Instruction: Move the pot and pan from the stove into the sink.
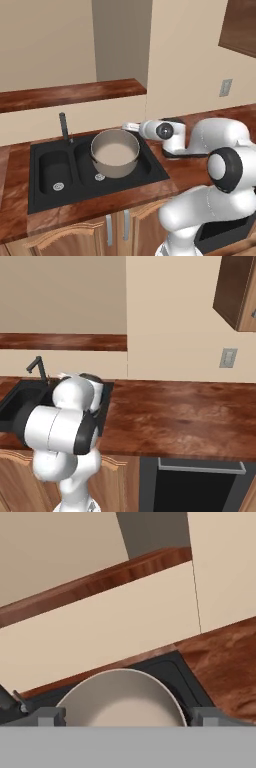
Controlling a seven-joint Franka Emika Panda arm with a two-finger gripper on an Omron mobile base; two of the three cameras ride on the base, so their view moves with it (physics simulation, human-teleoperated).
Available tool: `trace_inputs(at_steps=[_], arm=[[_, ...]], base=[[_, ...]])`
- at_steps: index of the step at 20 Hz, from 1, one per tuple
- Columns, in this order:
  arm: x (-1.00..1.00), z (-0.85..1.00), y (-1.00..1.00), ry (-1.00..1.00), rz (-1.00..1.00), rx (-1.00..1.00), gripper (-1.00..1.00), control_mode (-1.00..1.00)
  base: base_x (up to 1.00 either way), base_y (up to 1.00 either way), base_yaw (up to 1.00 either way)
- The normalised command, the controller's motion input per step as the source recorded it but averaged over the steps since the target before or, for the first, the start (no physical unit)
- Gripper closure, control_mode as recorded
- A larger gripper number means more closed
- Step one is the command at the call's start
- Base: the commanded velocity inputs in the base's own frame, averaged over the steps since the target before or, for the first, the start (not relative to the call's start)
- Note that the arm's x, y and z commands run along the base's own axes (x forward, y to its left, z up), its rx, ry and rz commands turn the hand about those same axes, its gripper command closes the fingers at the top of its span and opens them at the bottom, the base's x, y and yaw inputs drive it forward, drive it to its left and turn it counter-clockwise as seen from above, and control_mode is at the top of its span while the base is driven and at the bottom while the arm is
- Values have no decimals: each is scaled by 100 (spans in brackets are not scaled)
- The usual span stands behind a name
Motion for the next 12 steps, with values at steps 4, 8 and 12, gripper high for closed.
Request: trace_inputs(at_steps=[4, 8, 12], arm=[[-16, 91, 6, 9, 0, -4, -100, -100], [-21, 82, 1, 17, 0, -4, -100, -100], [-22, 71, 4, 17, -2, -4, -100, -100]], base=[[0, 0, 0], [0, 0, 0], [0, 0, 0]])
